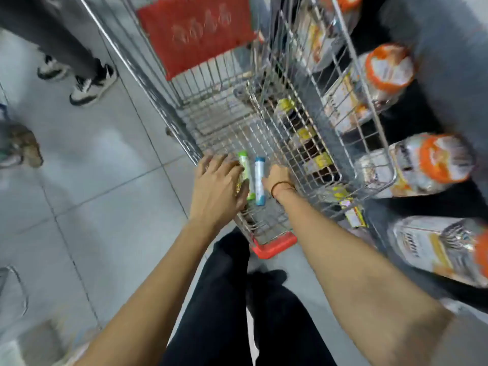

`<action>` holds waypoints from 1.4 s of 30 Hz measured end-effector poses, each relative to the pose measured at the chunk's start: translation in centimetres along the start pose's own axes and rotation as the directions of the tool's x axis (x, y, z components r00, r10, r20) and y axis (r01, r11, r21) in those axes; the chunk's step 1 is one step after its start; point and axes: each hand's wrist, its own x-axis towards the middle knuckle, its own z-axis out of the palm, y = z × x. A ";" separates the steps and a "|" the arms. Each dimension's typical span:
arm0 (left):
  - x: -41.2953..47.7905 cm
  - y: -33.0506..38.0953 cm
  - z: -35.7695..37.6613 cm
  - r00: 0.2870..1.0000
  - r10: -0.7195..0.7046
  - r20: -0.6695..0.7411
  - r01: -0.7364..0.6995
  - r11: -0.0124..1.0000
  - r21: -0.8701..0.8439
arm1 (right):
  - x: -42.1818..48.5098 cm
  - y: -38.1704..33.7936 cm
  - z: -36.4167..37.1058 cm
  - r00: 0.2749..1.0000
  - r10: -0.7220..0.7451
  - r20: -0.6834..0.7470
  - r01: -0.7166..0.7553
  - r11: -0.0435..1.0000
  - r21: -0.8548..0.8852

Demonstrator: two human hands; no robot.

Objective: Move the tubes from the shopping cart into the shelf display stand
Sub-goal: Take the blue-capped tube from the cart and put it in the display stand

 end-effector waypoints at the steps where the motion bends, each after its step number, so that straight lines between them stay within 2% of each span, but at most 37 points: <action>1: 0.2 -0.1 0.4 1.000 -0.007 -0.007 0.007 1.000 0.005 | 0.7 -0.1 0.6 0.999 0.043 0.027 -0.044 0.999 0.032; 4: 0.6 -0.1 0.7 0.999 -0.015 -0.051 0.016 1.000 0.019 | 2.7 -0.2 2.2 0.987 0.152 0.043 -0.157 0.978 0.140; 7: 0.3 -0.2 1.0 0.996 0.009 -0.091 -0.007 1.000 0.023 | 4.2 -0.2 3.7 0.983 0.184 0.025 -0.185 0.961 0.203; 15: 0.4 0.0 1.1 0.992 0.022 -0.126 -0.016 0.999 0.043 | 4.5 0.6 4.5 0.976 0.210 0.053 -0.216 0.963 0.163; 19: 0.2 0.1 1.0 0.993 0.013 -0.120 -0.008 0.999 0.037 | 4.0 0.6 3.4 0.971 0.220 0.093 -0.235 0.949 0.210; 22: 0.3 0.1 0.9 0.993 0.008 -0.114 -0.004 0.999 0.034 | 3.4 0.4 1.6 0.974 0.205 0.099 -0.227 0.913 0.338; 26: 0.1 0.2 0.6 0.998 -0.011 -0.064 0.014 0.999 0.051 | 1.5 0.5 -1.6 0.984 0.130 0.126 -0.178 0.814 0.552; 32: 0.2 0.7 -0.3 0.999 -0.031 0.014 0.031 0.997 0.067 | -3.5 2.4 -8.3 0.992 0.110 -0.067 -0.031 0.708 0.706; 37: 0.7 3.0 -0.4 0.994 -0.084 0.076 0.085 0.996 -0.001 | -8.8 5.1 -15.0 0.957 0.144 -0.254 0.115 0.613 0.781; 40: 1.4 6.1 -0.6 0.993 -0.027 0.112 0.035 0.997 -0.071 | -12.8 7.4 -18.9 0.918 0.187 -0.350 0.198 0.550 0.812; 42: 1.9 8.6 -0.6 0.992 0.065 0.104 -0.054 0.993 -0.106 | -15.4 9.0 -21.0 0.888 0.214 -0.408 0.270 0.477 0.837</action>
